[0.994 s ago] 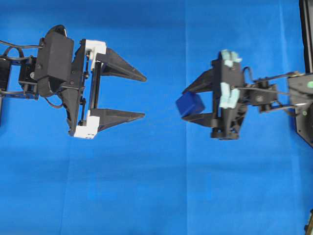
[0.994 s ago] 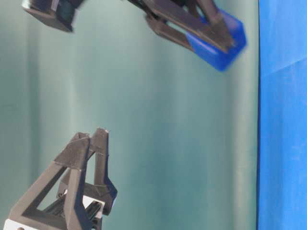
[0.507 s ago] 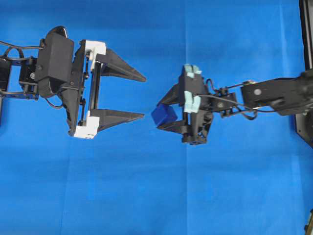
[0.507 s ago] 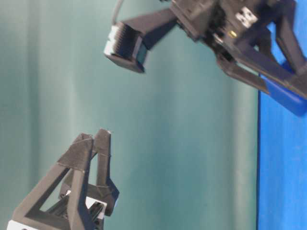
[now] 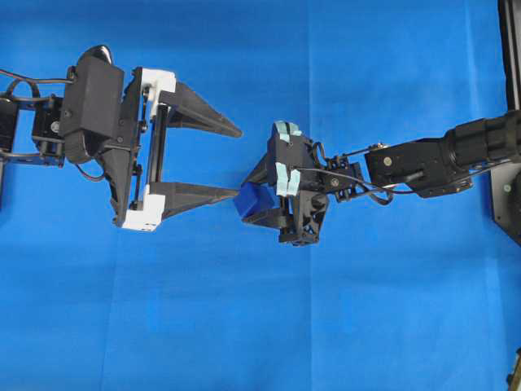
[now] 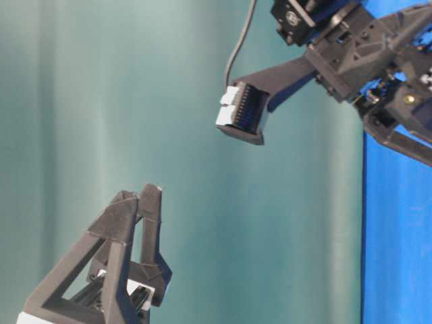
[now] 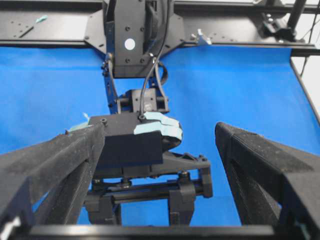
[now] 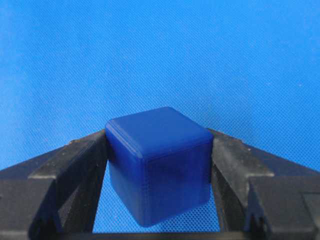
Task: Handover the blue block to the right arm after grasping it with the left arm, then place it in the designated position.
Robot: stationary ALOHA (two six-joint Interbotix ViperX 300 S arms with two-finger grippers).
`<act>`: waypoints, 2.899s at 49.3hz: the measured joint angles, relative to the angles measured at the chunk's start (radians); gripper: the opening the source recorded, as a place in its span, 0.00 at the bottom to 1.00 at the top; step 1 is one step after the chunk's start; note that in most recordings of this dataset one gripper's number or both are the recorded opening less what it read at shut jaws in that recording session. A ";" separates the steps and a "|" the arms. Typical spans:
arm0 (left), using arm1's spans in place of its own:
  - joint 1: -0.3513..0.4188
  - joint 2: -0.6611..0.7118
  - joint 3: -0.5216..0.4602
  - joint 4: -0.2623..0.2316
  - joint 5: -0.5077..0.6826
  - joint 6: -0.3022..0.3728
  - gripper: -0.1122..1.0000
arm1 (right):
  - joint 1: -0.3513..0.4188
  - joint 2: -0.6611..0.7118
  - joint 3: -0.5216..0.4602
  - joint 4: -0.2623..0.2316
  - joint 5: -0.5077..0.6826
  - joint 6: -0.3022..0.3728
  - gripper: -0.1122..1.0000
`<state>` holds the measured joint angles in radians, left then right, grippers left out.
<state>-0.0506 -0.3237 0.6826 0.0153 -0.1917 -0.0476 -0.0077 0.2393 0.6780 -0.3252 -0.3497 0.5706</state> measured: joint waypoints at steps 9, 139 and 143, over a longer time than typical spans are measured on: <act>0.000 0.000 0.000 -0.002 0.000 0.000 0.94 | -0.002 0.014 -0.002 0.000 -0.011 0.000 0.56; 0.005 0.000 0.000 0.000 0.000 0.000 0.94 | 0.071 -0.732 0.028 0.020 0.611 -0.005 0.89; 0.005 0.000 0.000 0.000 0.000 0.000 0.94 | 0.071 -0.733 0.028 0.018 0.612 -0.005 0.89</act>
<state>-0.0460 -0.3237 0.6826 0.0153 -0.1917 -0.0476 0.0629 -0.4939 0.7056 -0.3068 0.2623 0.5660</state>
